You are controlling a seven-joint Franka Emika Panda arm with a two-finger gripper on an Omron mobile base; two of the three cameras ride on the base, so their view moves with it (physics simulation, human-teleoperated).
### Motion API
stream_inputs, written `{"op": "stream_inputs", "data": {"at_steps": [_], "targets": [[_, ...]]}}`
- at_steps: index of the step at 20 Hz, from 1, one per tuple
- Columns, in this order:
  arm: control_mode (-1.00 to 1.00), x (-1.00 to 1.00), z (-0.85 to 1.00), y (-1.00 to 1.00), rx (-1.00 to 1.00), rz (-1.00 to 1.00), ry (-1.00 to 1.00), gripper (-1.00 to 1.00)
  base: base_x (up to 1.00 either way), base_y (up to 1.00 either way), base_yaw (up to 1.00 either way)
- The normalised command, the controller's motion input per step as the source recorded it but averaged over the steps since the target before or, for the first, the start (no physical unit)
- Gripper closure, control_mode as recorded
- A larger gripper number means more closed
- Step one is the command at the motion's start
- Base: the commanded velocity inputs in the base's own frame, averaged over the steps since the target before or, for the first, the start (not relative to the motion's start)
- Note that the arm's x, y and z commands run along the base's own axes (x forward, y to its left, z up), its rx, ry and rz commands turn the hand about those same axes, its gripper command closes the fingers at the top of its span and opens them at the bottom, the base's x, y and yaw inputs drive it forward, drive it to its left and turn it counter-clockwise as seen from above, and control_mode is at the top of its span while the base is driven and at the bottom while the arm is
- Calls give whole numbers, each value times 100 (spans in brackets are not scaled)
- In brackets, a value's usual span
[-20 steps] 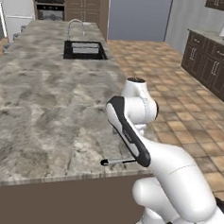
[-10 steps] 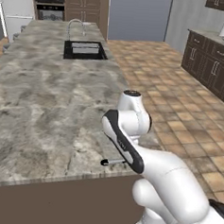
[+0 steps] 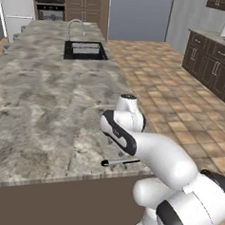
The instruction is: Pick up the tongs from the counter and place them near the plate next to the oven.
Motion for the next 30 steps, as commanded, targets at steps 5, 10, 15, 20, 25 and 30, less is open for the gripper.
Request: {"op": "stream_inputs", "data": {"at_steps": [5, 10, 15, 20, 25, 30], "targets": [[-100, -5, -45, 3, 0, 0, 7, -100, 0, 0, 0], [-100, 0, -15, 0, 0, 0, 1, -100, 0, 0, 0], [-100, 0, -37, 0, 0, 0, 1, -100, 0, 0, 0], [-100, 0, -55, 0, 0, 0, 5, -100, 0, 0, 0], [-100, 0, -18, 0, 0, 0, 1, -100, 0, 0, 0], [-100, 0, 0, 1, 0, 0, -1, -100, 0, 0, 0]]}}
